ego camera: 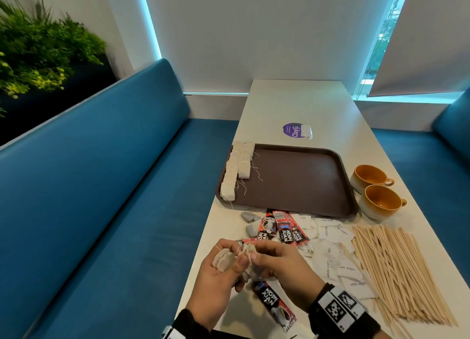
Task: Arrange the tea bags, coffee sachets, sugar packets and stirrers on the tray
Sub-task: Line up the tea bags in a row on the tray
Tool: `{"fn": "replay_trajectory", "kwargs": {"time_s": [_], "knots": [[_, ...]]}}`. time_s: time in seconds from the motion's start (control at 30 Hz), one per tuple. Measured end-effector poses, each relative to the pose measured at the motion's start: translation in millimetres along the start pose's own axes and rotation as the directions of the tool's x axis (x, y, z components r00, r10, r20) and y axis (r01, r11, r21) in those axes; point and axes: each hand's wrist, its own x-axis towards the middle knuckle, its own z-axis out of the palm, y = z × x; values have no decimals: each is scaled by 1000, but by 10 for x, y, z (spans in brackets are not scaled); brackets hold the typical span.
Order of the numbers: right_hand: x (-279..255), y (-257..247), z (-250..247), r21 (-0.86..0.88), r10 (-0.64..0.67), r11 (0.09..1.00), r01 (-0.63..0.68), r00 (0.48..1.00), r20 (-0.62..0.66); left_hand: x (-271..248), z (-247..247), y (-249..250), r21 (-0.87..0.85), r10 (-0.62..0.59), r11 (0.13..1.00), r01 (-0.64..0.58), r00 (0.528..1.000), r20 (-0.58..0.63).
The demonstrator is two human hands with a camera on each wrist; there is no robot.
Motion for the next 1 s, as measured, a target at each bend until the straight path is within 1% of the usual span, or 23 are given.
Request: {"fn": "replay_trajectory", "kwargs": {"time_s": [0.07,0.17,0.23,0.3,0.37,0.43,0.47,0.53,0.57,0.6,0.67,0.7,0.73,0.77,0.87,0.93,1.0], "knots": [[-15,-3,3,-38,-27,999,28,1000,4,-2,1,-4,6,16,1000,-16,1000,-11],[-10,20,-13,-43,-107,994,104,991,-74,6,-2,-9,15,17,1000,-17,1000,-11],[-6,26,-37,-29,-143,990,141,986,-91,8,-4,9,17,3,1000,-3,1000,-13],[-9,4,-51,-115,-192,977,179,975,-114,10,6,20,6,-12,1000,12,1000,-15],[-12,-29,-56,-174,-239,961,213,960,-145,11,24,22,-9,-34,999,33,998,-54],[-17,-74,-55,-164,-285,952,258,943,-172,27,29,15,-74,-99,993,91,988,-115],[-18,-94,-63,-162,-310,946,282,933,-183,33,35,29,-120,-151,984,135,979,-135],[-24,-140,-88,-175,-339,935,307,921,-192,52,12,25,-234,-255,947,219,957,-136],[-25,-160,-98,-183,-323,939,290,927,-190,63,-1,24,-288,-298,924,252,946,-130],[-27,-173,-99,-171,-273,955,244,946,-173,84,-25,-3,-329,-332,903,276,935,-128],[-40,-167,-61,-46,-83,996,80,995,-54,109,-41,-40,-401,-396,855,328,913,-96],[-48,-149,-25,8,4,1000,-4,1000,28,107,-30,-39,-431,-417,830,355,907,-55],[-52,-128,11,20,48,999,-50,995,85,97,-4,-28,-454,-430,807,378,903,-11],[-48,-103,40,-14,51,999,-50,994,94,89,24,-23,-472,-438,788,396,899,23],[-32,-39,87,-183,-11,983,10,1000,-4,70,75,-51,-486,-455,759,433,887,79],[-19,-22,95,-231,-32,973,22,999,-38,59,73,-93,-468,-444,766,440,889,110],[-13,-15,105,-282,-49,959,29,997,-62,26,96,-55,-424,-405,798,428,902,149]]}}
